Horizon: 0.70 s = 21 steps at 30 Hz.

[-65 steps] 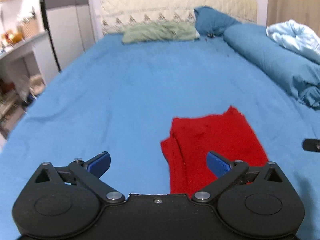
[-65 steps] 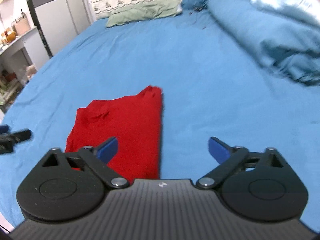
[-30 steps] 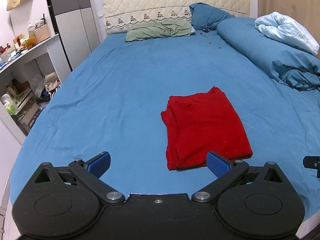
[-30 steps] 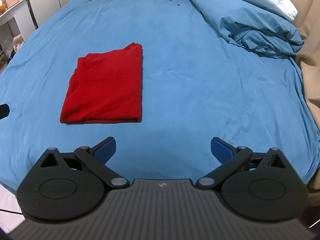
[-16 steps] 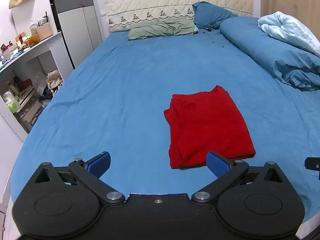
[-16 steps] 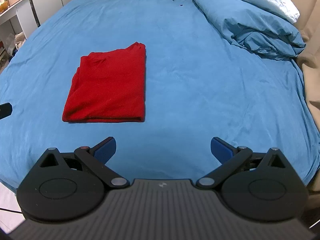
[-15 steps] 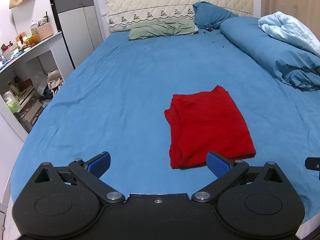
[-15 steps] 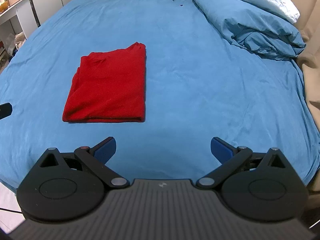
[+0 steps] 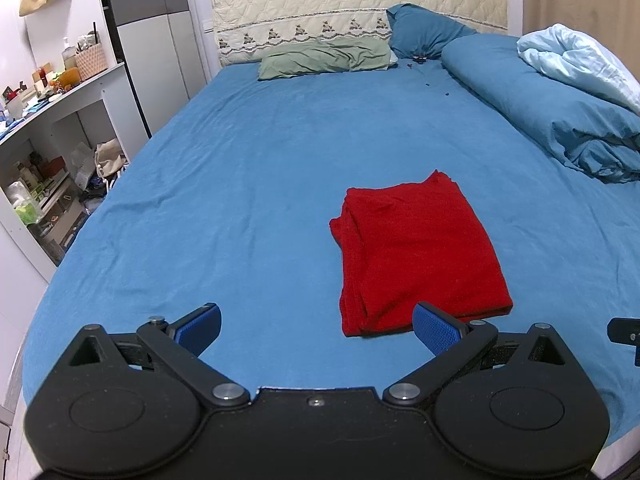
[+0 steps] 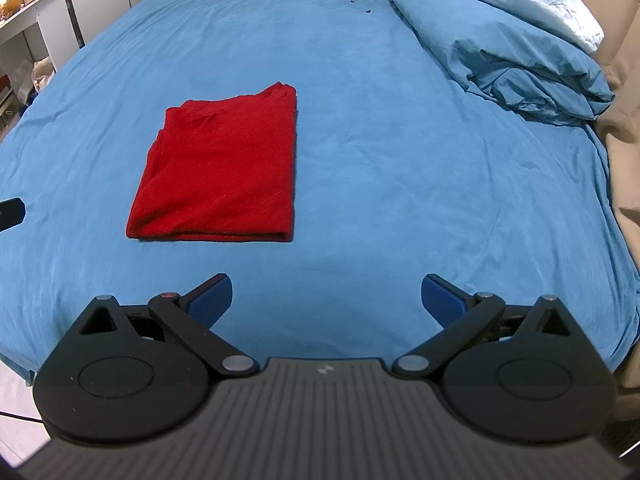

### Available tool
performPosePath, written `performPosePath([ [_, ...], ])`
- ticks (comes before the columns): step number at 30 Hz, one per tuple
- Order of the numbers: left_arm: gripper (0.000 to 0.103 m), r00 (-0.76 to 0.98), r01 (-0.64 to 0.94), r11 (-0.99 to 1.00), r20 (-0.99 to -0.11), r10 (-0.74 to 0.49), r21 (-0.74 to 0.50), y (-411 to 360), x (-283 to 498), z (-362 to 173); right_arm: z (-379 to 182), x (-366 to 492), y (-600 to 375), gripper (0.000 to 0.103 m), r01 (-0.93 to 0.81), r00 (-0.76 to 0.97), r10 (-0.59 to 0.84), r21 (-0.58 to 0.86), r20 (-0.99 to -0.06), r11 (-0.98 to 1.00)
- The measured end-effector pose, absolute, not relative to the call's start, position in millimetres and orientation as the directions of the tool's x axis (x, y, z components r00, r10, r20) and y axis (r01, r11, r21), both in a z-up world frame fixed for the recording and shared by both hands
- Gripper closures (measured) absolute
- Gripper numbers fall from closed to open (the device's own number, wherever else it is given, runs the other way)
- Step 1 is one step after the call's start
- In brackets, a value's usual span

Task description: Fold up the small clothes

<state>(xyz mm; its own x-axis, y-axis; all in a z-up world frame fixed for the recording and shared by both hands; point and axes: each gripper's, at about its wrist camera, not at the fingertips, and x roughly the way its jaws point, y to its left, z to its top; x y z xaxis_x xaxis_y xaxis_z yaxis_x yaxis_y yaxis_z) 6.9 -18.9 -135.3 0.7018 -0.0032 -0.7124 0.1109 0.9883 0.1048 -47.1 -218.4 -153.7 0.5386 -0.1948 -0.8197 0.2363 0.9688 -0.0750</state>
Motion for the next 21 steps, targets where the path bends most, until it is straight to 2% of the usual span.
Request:
performPosePath([
  [21, 0.0, 0.702, 0.115, 0.987, -0.712, 0.002, 0.116, -19.6, 8.0, -137.3, -156.9, -47.8, -214.8, 0.0, 0.239, 0.541, -0.202, -0.081, -0.817, 0.968],
])
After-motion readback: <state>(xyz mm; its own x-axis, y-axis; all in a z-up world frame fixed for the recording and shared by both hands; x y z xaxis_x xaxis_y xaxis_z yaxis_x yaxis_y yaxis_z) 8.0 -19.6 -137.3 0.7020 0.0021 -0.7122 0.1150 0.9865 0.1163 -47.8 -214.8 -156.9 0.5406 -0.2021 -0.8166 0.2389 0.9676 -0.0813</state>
